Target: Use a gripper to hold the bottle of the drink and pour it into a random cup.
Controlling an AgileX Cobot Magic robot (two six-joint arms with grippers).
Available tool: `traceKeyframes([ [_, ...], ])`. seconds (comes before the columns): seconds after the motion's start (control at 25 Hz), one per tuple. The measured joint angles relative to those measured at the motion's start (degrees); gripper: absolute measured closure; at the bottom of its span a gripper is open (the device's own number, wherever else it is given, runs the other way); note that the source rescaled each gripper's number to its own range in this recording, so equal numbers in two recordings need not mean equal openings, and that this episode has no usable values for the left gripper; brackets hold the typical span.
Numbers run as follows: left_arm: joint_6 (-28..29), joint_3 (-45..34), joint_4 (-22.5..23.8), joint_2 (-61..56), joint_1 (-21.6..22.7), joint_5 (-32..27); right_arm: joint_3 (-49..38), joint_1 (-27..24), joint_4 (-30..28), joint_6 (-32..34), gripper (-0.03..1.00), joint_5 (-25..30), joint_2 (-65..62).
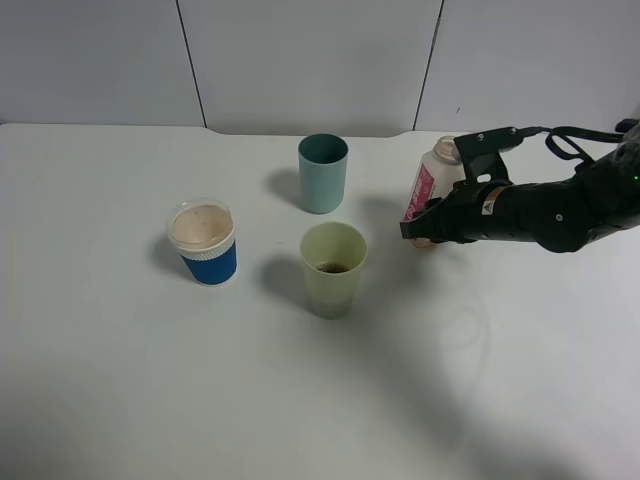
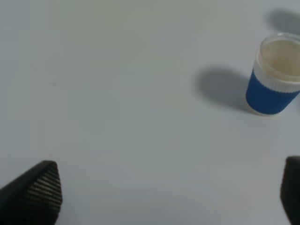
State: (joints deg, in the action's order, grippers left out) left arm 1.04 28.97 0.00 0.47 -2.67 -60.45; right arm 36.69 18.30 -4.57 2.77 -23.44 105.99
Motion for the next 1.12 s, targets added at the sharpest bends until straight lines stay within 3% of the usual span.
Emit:
traceKeyframes([
  [0.08,0.00,0.00,0.00,0.00,0.00,0.00,0.00,0.00,-0.21,0.00,0.92,0.04,0.00],
  [0.12,0.00,0.00,0.00,0.00,0.00,0.00,0.00,0.00,-0.21,0.00,0.83,0.11,0.00],
  [0.24,0.00,0.00,0.00,0.00,0.00,0.00,-0.06,0.00,-0.21,0.39,0.25,0.49,0.00],
  [0.36,0.00,0.00,0.00,0.00,0.00,0.00,-0.06,0.00,-0.21,0.52,0.02,0.26,0.00],
  [0.72,0.00,0.00,0.00,0.00,0.00,0.00,-0.11,0.00,-0.79,0.59,-0.03,1.61,-0.71],
  [1.12,0.00,0.00,0.00,0.00,0.00,0.00,-0.17,0.00,-1.27,0.59,-0.03,7.27,-14.36],
])
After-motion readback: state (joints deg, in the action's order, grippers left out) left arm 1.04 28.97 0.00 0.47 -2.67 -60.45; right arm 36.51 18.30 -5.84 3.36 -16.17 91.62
